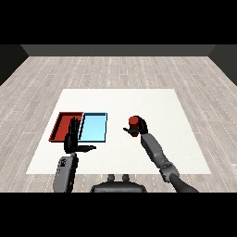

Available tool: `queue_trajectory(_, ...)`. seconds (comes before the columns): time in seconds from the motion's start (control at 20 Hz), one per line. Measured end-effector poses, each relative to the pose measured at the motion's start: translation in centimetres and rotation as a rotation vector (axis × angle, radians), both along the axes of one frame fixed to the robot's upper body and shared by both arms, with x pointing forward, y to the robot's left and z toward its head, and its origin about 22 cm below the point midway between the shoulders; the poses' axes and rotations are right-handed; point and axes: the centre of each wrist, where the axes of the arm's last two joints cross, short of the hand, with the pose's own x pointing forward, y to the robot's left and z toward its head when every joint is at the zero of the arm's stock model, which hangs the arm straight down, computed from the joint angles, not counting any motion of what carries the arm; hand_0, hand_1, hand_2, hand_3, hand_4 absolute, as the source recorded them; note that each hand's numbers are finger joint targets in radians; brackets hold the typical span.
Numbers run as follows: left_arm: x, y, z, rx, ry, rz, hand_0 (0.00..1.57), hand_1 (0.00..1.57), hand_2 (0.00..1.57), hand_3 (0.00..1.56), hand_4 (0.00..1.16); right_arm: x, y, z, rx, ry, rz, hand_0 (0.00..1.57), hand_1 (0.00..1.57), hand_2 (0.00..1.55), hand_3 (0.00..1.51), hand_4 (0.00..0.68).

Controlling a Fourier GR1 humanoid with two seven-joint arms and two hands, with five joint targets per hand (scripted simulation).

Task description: Pick the red can and put it in the red box

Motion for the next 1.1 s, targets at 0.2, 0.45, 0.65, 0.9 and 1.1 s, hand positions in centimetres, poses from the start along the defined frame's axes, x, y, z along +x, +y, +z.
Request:
queue_trajectory(0.2, -0.1, -0.4, -0.1, 0.011, 0.012, -0.022, 0.00, 0.00, 0.00, 0.00, 0.00, -0.3, 0.0, 1.4, -0.017, -0.067, 0.017, 1.42, 1.42, 1.43, 1.37, 0.615)
queue_trajectory(0.45, 0.8, -1.6, 0.5, 0.025, 0.023, -0.051, 0.00, 0.00, 0.00, 0.00, 0.00, -0.4, -0.1, 4.4, -0.018, -0.149, 0.025, 1.46, 1.46, 1.44, 1.39, 0.659)
queue_trajectory(0.65, 0.8, -3.2, 0.7, 0.029, 0.048, -0.084, 0.00, 0.00, 0.00, 0.00, 0.00, -1.0, -0.8, 6.7, 0.005, -0.196, 0.034, 1.44, 1.44, 1.43, 1.39, 0.651)
queue_trajectory(0.9, 0.7, -6.0, 1.2, 0.030, 0.095, -0.120, 0.00, 0.00, 0.00, 0.00, 0.00, -2.8, 1.4, 8.3, 0.019, -0.232, 0.035, 1.45, 1.45, 1.43, 1.39, 0.653)
queue_trajectory(1.1, 0.9, -7.2, 1.0, 0.033, 0.118, -0.136, 0.00, 0.00, 0.00, 0.00, 0.00, -4.8, 4.0, 9.0, 0.025, -0.242, 0.030, 1.45, 1.45, 1.43, 1.38, 0.653)
